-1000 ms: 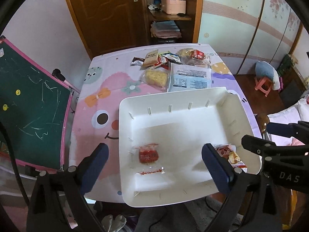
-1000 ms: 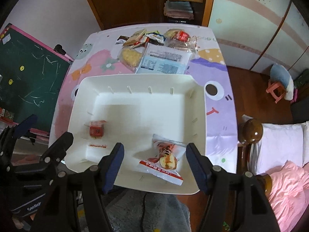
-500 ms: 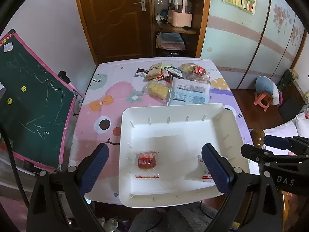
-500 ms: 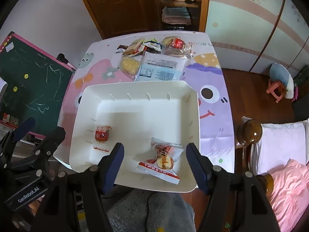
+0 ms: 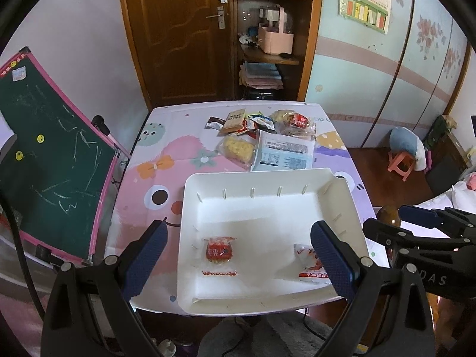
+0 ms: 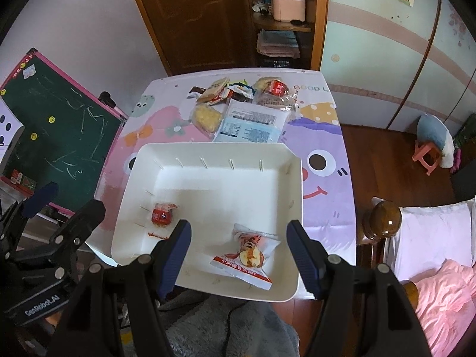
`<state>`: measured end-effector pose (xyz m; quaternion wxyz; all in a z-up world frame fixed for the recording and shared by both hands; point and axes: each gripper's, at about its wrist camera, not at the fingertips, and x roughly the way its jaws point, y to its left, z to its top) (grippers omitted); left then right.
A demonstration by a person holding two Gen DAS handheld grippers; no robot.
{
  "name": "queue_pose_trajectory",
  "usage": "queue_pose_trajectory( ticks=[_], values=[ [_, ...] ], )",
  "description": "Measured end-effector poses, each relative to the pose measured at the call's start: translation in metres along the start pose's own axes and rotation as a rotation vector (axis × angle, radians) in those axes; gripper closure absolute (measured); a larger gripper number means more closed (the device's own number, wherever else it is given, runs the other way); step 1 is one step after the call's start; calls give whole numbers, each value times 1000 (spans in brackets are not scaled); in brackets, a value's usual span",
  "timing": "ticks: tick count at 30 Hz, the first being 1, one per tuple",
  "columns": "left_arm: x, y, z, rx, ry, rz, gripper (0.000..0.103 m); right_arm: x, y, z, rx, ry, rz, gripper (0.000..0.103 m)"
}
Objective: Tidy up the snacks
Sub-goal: 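Withdraw both tools from the tray toward the snack pile, then grasp the clear bag of yellow crackers with left tool while right tool grasps blue-white packet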
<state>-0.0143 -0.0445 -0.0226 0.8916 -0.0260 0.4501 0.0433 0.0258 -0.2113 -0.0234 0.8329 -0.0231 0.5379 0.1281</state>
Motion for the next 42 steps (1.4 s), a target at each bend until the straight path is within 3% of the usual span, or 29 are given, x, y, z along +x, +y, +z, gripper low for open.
queue_pose_trajectory(
  ticks=[4,14,20,23,26,31,35,38,42],
  values=[
    [-1,8,1,-26,3,-8,6,-2,2,0,-5,-11,17,26],
    [22,28,25,-60,59,-92,6,8,3,17,22,-21,38,20],
    [45,39,51,-67,99,-99,6,15,1,39,58,-59,43,19],
    [54,41,69,-51,85,-80,6,11,-1,52,72,-124,54,19],
    [63,47,92,-65,65,-106,6,7,-4,70,59,-176,58,19],
    [80,56,139,-81,41,-138,6,19,-20,110,57,-130,76,19],
    [100,58,176,-85,32,-146,6,34,-39,141,57,-119,12,19],
    [127,58,200,-92,49,-138,6,52,-55,162,50,-112,-28,19],
    [180,54,220,-107,101,-107,6,89,-79,185,68,-59,-2,19]
  ],
)
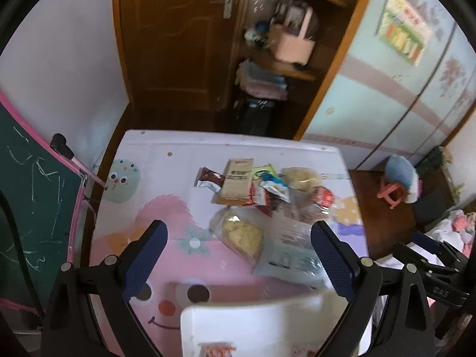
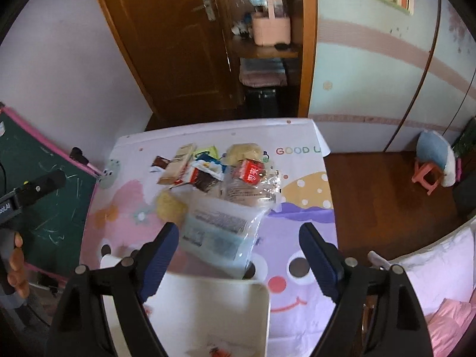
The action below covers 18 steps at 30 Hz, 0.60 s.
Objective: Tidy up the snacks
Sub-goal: 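Grasp the clear bag of yellow crackers with left tool while right tool grasps blue-white packet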
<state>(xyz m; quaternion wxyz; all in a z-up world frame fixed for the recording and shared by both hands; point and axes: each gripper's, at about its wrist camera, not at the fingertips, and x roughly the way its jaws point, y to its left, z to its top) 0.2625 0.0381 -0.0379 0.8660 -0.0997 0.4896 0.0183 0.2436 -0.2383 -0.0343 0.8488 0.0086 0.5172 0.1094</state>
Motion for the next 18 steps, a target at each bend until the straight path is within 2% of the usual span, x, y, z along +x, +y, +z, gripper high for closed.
queue_pose_trajectory(
  ticks=[4,8,11,14,18],
  values=[
    [69,-1,9,-11,75,60,6,57,-18,7,14,88,40,20],
    [130,0,2,-6,165,102,6,114,-27,2,18,186,76,21],
    [172,3,-4,-32,233,123,6,146,-35,-3,54,252,137,25],
    [200,6,-9,-72,281,138,6,172,-39,-8,70,310,203,26],
    [227,8,-13,-123,339,135,6,189,-34,-11,41,350,246,27]
  ],
)
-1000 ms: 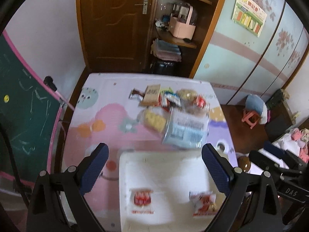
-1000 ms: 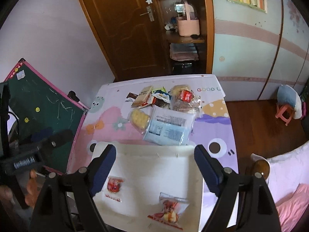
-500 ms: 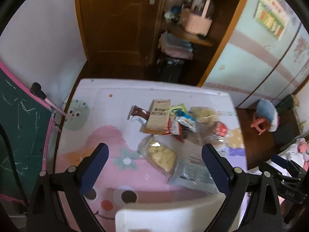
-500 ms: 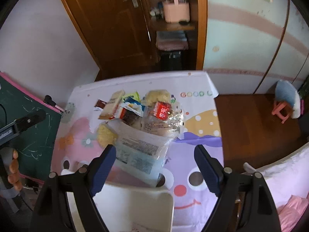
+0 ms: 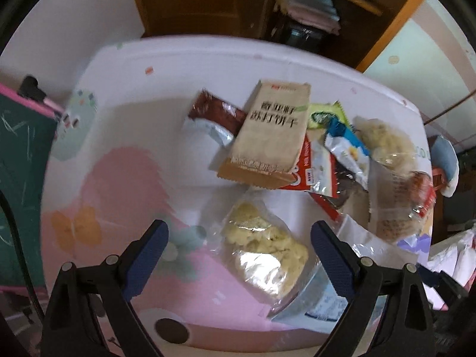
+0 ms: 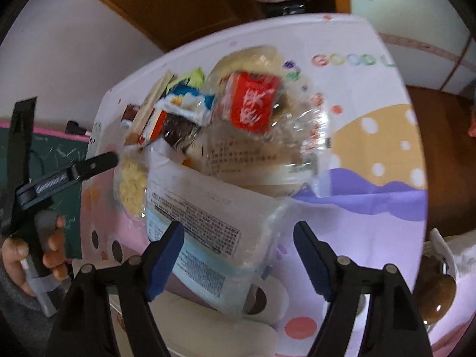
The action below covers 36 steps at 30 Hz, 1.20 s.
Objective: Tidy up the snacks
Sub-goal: 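Grasp the clear bag of yellow crackers with left tool while right tool grasps blue-white packet, then carry both bags over the white tray and release them inside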
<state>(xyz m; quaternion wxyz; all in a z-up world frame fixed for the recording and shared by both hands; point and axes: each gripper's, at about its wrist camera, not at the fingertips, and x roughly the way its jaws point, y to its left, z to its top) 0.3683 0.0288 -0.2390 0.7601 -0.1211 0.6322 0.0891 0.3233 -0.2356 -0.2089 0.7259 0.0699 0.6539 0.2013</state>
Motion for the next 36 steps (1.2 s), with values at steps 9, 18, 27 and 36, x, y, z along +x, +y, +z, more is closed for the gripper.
queue_pose_trajectory(
  ticks=[9,18,27,36],
  values=[
    [40,1,-1,-135,161,-43,9,27,7,8,-43,88,79,40],
    [51,5,-8,-191,198,-58,46,6,-1,6,-22,39,135,83],
    [18,-1,-24,-137,81,-18,49,-41,41,-13,-111,-89,60,99],
    [-86,7,-41,-59,-114,-34,50,-117,88,-32,-202,-280,-52,100]
  ],
)
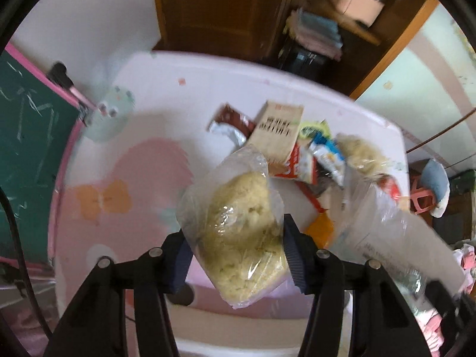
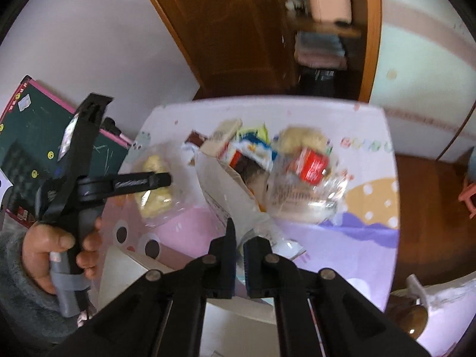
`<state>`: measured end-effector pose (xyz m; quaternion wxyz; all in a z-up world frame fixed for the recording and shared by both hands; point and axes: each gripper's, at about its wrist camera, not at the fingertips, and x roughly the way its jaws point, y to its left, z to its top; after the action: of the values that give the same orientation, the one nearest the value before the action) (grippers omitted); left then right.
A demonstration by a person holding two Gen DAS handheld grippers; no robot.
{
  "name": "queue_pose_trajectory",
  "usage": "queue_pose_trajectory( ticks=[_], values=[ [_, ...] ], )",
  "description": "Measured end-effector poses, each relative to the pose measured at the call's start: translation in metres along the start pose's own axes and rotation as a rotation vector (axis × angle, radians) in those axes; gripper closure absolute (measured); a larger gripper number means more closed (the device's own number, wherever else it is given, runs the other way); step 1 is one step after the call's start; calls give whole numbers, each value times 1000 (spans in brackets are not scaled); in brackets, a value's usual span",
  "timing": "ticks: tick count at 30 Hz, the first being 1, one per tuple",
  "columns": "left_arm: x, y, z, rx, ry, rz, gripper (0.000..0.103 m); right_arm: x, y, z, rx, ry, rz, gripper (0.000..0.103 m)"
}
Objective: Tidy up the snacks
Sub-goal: 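Carry both bags over the white tray and release them inside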
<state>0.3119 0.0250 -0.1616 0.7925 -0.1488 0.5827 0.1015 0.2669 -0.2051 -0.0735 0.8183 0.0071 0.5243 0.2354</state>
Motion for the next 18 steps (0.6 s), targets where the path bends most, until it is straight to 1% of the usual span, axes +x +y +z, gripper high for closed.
queue_pose_trajectory(
  ticks=[4,5,7,8,12,15,18],
  values=[
    [-63,14,-5,60,-83,-24,50,-38,16,2,-8,-70,-10,100],
    [-84,14,-12,79,-112,-43,50,-53,21,1,-17,-91,-18,100],
    [-107,23,-14,102,-143,-75,50,-73,29,-2,-29,-122,-22,100],
    [-127,24,-23,122,-169,-87,50,-86,35,-6,-35,-139,-25,100],
    [-179,26,-52,188,-254,-93,50,-127,51,-19,-48,-197,-34,100],
    [-209,25,-73,219,-291,-107,50,-155,62,-32,-55,-237,-34,100],
    [-230,27,-93,234,-308,-123,50,-178,72,-47,-58,-259,-23,100]
  ],
)
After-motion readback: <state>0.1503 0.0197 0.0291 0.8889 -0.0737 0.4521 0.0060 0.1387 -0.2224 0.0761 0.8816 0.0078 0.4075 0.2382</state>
